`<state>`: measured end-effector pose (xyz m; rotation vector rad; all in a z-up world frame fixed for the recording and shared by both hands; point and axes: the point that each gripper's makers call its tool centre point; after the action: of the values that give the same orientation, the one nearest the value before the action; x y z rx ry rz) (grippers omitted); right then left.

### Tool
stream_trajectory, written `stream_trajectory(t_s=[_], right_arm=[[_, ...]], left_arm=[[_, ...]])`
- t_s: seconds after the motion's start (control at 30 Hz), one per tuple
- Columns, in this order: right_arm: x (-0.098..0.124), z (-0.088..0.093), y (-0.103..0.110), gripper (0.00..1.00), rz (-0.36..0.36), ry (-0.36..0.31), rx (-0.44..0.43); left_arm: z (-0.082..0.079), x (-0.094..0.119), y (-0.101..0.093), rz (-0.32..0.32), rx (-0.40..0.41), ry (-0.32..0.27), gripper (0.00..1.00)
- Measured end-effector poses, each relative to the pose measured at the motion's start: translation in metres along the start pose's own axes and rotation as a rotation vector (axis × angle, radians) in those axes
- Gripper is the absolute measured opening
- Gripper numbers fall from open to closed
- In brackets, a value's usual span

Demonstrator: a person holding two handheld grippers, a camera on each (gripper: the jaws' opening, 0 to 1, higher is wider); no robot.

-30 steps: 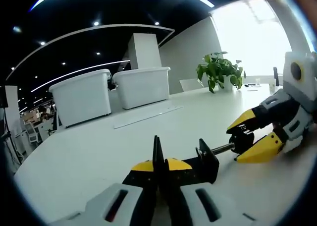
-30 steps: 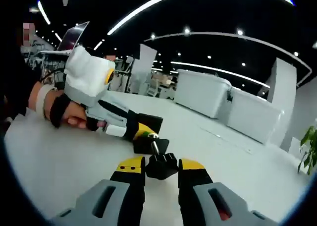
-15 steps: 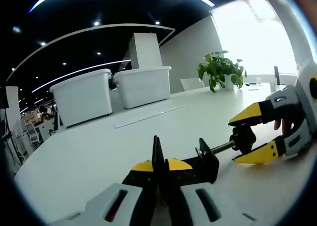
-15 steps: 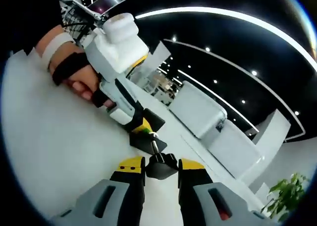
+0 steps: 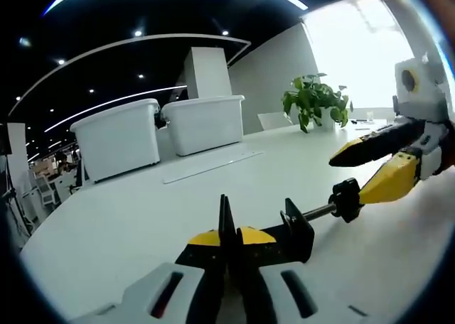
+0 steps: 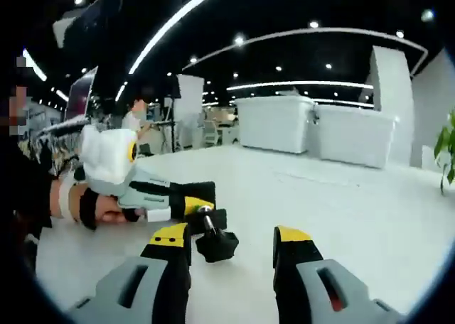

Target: Clamp the fixed fixture on the desktop, loosen the retaining clip, secure it to the edge of the desk, and tighten the retaining clip.

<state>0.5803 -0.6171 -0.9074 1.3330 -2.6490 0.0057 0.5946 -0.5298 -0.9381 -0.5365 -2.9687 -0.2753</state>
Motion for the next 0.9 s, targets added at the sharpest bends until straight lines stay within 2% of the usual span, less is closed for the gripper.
stream_trajectory(t_s=[0.1,0.27,0.3,0.37,0.4,0.63,0.67,0.73,0.8,0.87,0.9], right_arm=[[-0.007,0.015,-0.003,0.41,-0.014,0.040,-0.200],[-0.011,0.016,0.005,0.24,-0.020,0.006,-0.425],[-0.012,0.016,0.004,0.24,-0.011,0.005,-0.451],[-0.015,0.018,0.012,0.20,-0.055,0.022,-0.516],[-0.015,0.021,0.012,0.21,-0.051,0.037,-0.538],[-0.011,0.030,0.019,0.22,-0.061,0.068,-0.596],[-0.012,0.027,0.017,0.21,-0.075,0.050,-0.535],[-0.011,0.024,0.019,0.20,-0.052,0.045,-0.445],[-0.012,0.019,0.019,0.18,-0.048,0.027,-0.250],[-0.012,0.017,0.021,0.18,-0.040,0.015,-0.113],[-0.011,0.015,0.026,0.18,-0.034,0.000,0.067]], left_arm=[[0.001,0.000,0.001,0.000,0.002,0.000,0.06],[-0.001,0.000,-0.001,-0.002,0.000,0.001,0.06],[-0.001,0.000,-0.001,-0.002,0.000,0.001,0.06],[-0.001,0.000,0.000,-0.003,-0.001,0.001,0.06],[0.000,-0.001,0.001,-0.004,-0.003,0.002,0.06],[-0.001,-0.001,0.001,-0.002,-0.007,0.000,0.06],[0.000,-0.002,0.001,-0.001,-0.008,0.000,0.06],[-0.001,-0.002,0.000,-0.001,-0.012,-0.001,0.06],[-0.001,-0.001,0.002,-0.002,-0.010,-0.003,0.06],[-0.001,-0.002,0.002,-0.004,-0.008,-0.004,0.06],[-0.002,0.000,0.001,-0.007,-0.008,-0.004,0.06]])
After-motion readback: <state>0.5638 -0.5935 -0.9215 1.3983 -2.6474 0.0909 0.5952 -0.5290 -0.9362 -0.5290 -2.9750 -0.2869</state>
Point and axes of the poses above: the point that each gripper's makers call its tool centre point, and the gripper's own axes: x roughly backward along the fingers, y roughly to its left, z roughly out of its underside, and after that the axes turned 3 degrees about -y, right-handed
